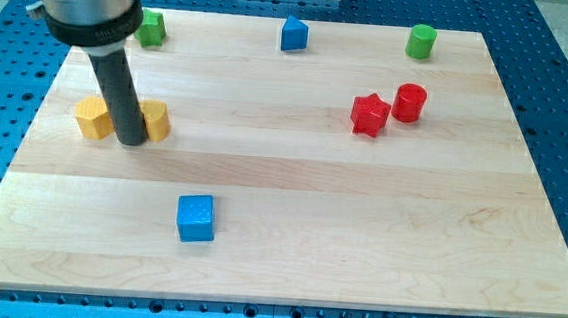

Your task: Place red blocks parallel to each other

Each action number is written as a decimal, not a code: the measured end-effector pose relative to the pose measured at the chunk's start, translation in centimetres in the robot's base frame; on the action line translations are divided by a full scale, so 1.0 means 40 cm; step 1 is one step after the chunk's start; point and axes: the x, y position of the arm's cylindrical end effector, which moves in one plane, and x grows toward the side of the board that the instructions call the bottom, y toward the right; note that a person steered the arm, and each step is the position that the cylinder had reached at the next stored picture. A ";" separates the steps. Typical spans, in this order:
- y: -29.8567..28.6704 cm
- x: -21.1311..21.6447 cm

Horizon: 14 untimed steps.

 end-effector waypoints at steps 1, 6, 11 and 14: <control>0.121 -0.016; 0.792 -0.237; 0.955 -0.091; 0.911 -0.161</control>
